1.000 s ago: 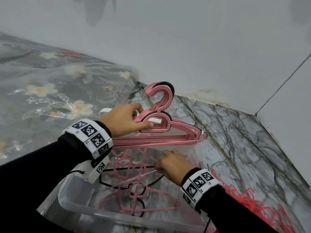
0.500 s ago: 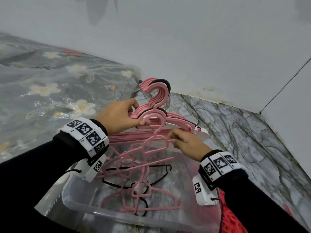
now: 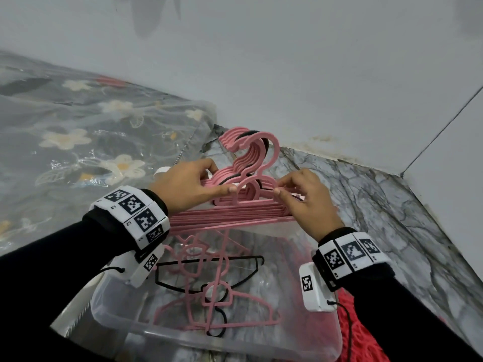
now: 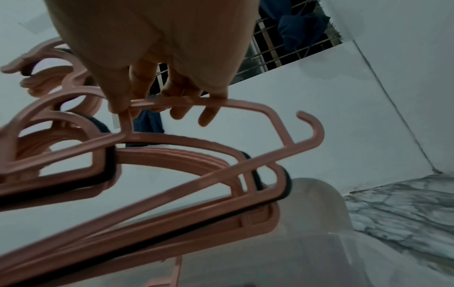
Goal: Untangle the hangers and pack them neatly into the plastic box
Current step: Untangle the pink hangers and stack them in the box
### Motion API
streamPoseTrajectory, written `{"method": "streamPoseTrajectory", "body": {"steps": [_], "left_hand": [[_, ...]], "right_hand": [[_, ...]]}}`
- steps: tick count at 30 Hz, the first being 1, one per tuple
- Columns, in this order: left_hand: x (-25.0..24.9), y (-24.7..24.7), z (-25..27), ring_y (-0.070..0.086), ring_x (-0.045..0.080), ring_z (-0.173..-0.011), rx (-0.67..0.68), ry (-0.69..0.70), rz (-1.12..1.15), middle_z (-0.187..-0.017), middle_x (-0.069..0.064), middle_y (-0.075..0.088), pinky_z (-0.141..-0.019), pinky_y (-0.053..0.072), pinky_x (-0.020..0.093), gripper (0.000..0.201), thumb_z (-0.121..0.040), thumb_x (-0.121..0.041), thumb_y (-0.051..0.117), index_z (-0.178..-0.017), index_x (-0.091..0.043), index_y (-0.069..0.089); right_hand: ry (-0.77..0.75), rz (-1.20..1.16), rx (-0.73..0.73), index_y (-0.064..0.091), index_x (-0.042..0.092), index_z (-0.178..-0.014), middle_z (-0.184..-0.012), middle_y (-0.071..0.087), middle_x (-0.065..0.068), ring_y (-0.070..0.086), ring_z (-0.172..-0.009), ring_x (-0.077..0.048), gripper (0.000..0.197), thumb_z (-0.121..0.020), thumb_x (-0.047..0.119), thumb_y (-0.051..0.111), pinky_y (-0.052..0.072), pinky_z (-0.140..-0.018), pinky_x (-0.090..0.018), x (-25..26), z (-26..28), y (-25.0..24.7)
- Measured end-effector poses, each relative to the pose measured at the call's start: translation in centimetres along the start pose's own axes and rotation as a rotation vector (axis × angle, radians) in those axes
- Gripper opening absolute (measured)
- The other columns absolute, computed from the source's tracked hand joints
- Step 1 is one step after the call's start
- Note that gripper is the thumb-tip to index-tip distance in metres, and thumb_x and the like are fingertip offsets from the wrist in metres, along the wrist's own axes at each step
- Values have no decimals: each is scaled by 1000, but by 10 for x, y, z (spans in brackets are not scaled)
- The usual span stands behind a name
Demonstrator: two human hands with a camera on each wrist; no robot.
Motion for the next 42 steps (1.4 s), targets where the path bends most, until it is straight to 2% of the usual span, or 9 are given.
{"method": "streamPoseTrajectory", "body": {"steps": [10,13,18,21,24,29,33,38,42], "left_hand": [[-8,6,3,60,20,-69,73,3,-5,-72,3,65,-66,46,36,50,-63,-76,62,-85,-32,51],[-5,2,0,60,24,-71,77,-12,-6,-74,6,64,-70,47,41,50,-66,-68,68,-91,-27,53],[-1,-9,-2,60,28,-80,42,-21,-11,-84,12,65,-71,47,41,44,-61,-64,66,-87,-31,51],[-1,-10,-3,61,29,-87,35,-22,-9,-91,14,66,-74,47,41,49,-58,-66,66,-89,-31,51],[0,-6,-5,61,26,-86,43,-22,-9,-89,8,65,-75,48,41,50,-63,-64,74,-92,-30,52],[-1,1,-7,60,27,-84,47,-28,24,-88,7,63,-75,49,41,46,-65,-56,76,-94,-29,52],[-3,2,-8,58,29,-78,63,-12,37,-83,9,62,-73,48,45,44,-66,-57,77,-87,-30,51],[-4,5,-8,56,28,-76,68,-13,19,-79,7,59,-72,47,44,45,-65,-58,76,-87,-29,49],[-5,7,-8,55,24,-72,78,-9,-9,-74,1,56,-67,45,39,47,-66,-60,74,-91,-28,50]], "right_hand": [[-21,23,-77,52,18,-87,-92,51,0,47,-92,-18,19,-82,20,70,31,-78,-9,6,3,17],[-175,217,-125,51,18,-79,-85,46,5,40,-86,-12,19,-82,28,67,30,-78,-19,18,8,18],[-552,419,440,60,9,-77,-78,61,-7,55,-73,-25,9,-77,14,67,49,-65,-34,31,41,88],[-493,587,724,60,6,-110,-112,61,-14,54,-106,-31,26,-85,11,55,41,-91,-41,11,62,144],[-488,719,839,48,6,-128,-130,53,-13,46,-120,-30,39,-89,7,48,34,-99,-42,5,69,183],[-548,787,873,43,3,-134,-139,44,-16,34,-131,-34,40,-95,5,39,28,-107,-53,16,61,221],[-551,755,888,37,6,-139,-145,39,-15,30,-135,-32,40,-100,13,33,31,-103,-50,24,51,241],[-111,588,934,37,16,-142,-143,42,-15,42,-128,-34,43,-103,29,26,36,-100,-49,3,32,264],[-156,475,850,34,11,-144,-149,36,-16,34,-135,-32,44,-104,24,24,23,-109,-44,4,26,261]]}}
Point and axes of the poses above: each hand's wrist, its own z-axis away from the middle knuckle, its own y-axis out of the palm, x = y × z, the point moved 6 cm from there along -z, towards the middle knuckle
